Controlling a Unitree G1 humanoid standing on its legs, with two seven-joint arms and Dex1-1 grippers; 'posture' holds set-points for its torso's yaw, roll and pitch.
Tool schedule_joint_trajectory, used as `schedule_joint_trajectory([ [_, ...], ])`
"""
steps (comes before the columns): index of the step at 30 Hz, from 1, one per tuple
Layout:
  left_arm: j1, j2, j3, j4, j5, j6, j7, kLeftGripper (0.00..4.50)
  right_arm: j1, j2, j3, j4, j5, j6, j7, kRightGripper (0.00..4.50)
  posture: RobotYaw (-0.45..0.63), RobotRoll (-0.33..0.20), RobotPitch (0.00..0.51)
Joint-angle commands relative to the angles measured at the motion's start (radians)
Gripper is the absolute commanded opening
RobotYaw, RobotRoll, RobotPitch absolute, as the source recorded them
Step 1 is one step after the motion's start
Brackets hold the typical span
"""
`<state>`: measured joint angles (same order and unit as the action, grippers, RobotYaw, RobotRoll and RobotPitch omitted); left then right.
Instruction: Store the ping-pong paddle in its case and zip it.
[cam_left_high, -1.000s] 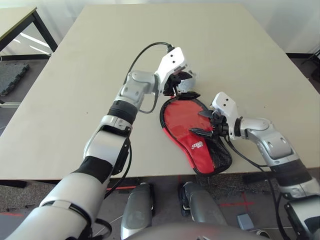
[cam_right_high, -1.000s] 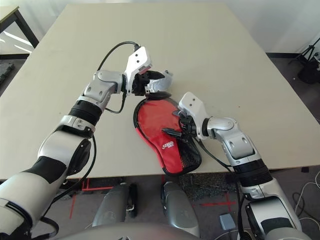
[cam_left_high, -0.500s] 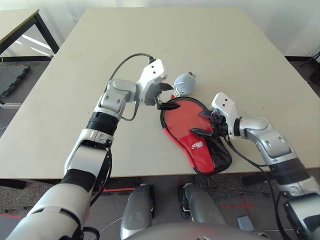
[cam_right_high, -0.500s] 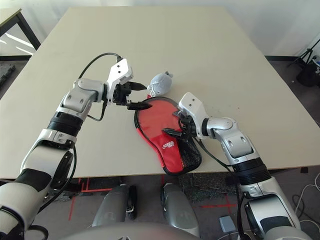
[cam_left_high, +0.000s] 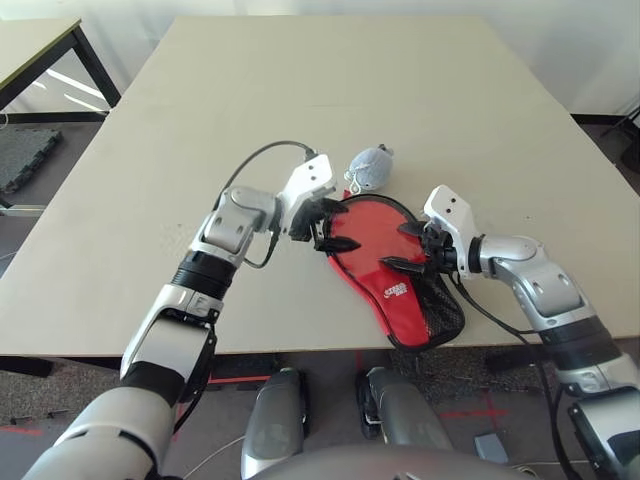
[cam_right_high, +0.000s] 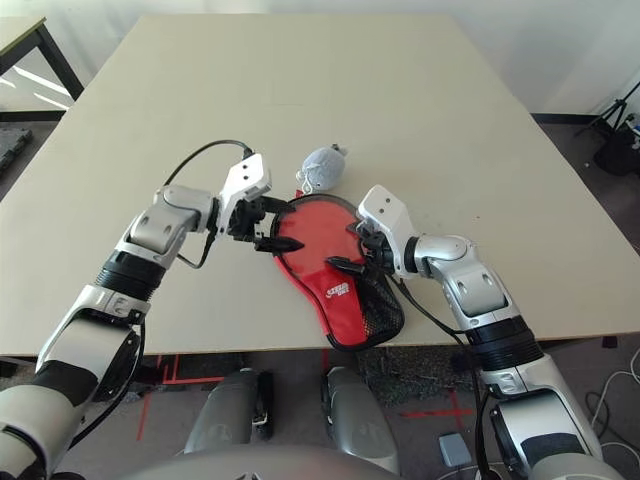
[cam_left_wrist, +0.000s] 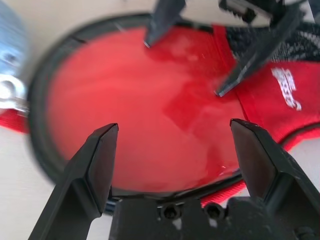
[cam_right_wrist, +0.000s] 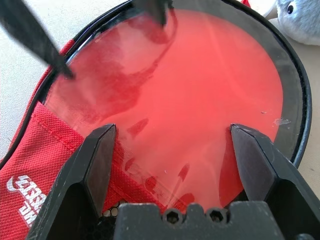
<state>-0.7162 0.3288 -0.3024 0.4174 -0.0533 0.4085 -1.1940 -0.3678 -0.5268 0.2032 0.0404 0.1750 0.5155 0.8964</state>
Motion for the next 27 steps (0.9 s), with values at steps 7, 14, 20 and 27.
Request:
schedule_joint_trajectory([
  [7,-0.001,-0.013,-0.07,0.129,0.094,-0.152,0.088,4.48,0.055,-0.011,0.027,0.038,0.007,0.069,0.018,4.5,0.07,0.0,0.132],
  [14,-0.001,-0.032,-0.085,0.151,0.09,-0.159,0.078,4.48,0.014,-0.047,-0.029,0.077,0.028,0.059,0.034,4.5,0.07,0.0,0.134],
  [20,-0.003,-0.039,-0.076,0.148,0.067,-0.128,0.059,4.48,-0.125,-0.001,-0.153,0.174,0.095,0.04,-0.018,4.5,0.07,0.0,0.138],
  [27,0.005,-0.046,-0.08,0.124,0.063,-0.104,0.039,4.48,-0.299,0.081,-0.261,0.335,0.139,0.017,-0.105,4.5,0.08,0.0,0.152],
])
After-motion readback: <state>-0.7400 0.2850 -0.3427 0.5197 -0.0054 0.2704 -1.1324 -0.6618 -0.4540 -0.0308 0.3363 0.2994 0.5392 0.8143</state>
